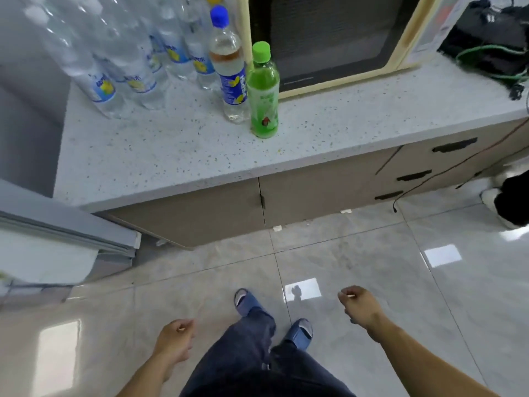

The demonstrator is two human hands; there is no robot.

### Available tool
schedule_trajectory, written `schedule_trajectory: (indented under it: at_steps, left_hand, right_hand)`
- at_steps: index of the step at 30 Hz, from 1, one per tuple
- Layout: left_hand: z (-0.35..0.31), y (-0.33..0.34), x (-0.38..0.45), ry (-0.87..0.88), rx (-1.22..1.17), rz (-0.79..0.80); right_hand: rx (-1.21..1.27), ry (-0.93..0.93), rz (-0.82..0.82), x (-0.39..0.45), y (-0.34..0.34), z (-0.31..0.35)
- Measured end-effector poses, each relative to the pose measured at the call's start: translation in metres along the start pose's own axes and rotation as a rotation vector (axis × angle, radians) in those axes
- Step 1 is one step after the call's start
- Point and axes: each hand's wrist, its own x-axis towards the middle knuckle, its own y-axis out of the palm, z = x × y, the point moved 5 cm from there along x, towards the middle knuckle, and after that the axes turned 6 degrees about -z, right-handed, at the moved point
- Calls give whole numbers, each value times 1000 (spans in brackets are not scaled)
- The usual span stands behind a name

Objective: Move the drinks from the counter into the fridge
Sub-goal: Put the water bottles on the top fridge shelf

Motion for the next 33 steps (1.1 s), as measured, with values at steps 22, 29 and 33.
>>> schedule_trajectory:
  at_steps: [22, 29, 33]
  left_hand:
    - [-265, -60, 27, 488, -410, -31]
    - [-405, -145, 15, 533, -791, -442]
    - [-463, -200, 21, 461, -869, -680]
  right_hand:
    - [-103, -668, 235, -22, 75, 351]
    - [161, -1035, 222, -67, 80, 572]
    - [284, -1091, 171, -80, 81, 669]
